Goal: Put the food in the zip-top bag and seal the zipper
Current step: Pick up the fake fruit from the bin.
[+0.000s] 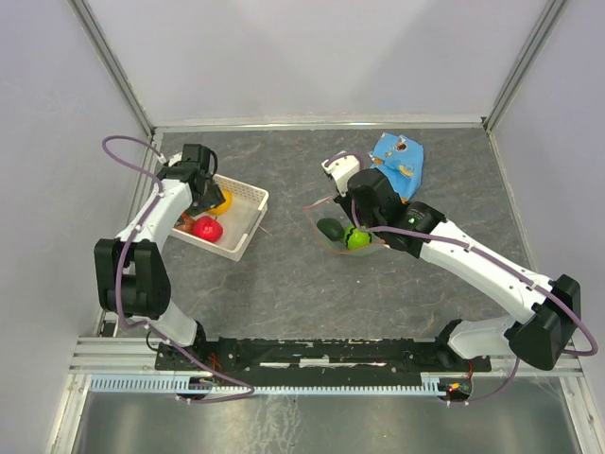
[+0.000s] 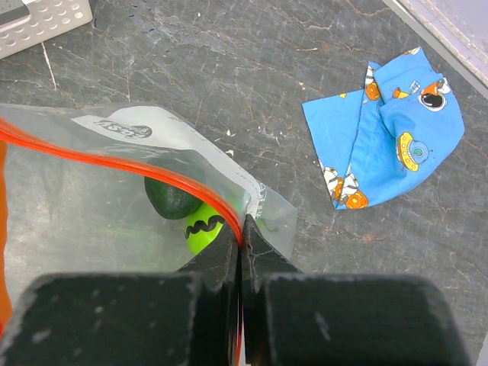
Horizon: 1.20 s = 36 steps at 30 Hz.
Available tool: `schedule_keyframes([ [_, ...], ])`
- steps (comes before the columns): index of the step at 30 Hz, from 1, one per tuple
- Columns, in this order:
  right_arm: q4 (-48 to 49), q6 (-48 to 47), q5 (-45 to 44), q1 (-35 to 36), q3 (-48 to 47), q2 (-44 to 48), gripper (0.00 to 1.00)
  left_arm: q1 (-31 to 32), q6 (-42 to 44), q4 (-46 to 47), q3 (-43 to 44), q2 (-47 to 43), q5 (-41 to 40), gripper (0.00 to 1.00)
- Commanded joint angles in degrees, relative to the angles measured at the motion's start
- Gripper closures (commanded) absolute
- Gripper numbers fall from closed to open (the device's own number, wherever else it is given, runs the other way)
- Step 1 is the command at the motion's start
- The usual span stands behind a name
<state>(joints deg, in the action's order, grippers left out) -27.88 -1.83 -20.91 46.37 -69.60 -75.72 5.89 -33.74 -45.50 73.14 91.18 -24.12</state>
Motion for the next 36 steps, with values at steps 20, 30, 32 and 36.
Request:
schedule_keyframes([
  [20, 1.86, 0.42, 0.52, -0.20, -1.97, 0.66, 0.97, -3.36, 5.74, 4.49, -4.91, 7.94, 13.78, 0.01],
  [30, 1.71, 0.68, 0.93, -0.22, -2.28, 0.28, 0.97, -3.34, 5.08, 6.99, -7.04, 7.57, 15.30, 0.13],
  [32, 1.54, 0.81, 1.10, -0.23, -2.41, 0.26, 0.97, -3.32, 5.13, 7.24, -7.28, 6.97, 15.61, 0.20],
  [36, 0.92, 1.32, 1.56, -0.23, -2.99, 0.25, 0.97, -2.96, 5.21, 8.13, -8.42, 3.16, 16.06, 0.30],
])
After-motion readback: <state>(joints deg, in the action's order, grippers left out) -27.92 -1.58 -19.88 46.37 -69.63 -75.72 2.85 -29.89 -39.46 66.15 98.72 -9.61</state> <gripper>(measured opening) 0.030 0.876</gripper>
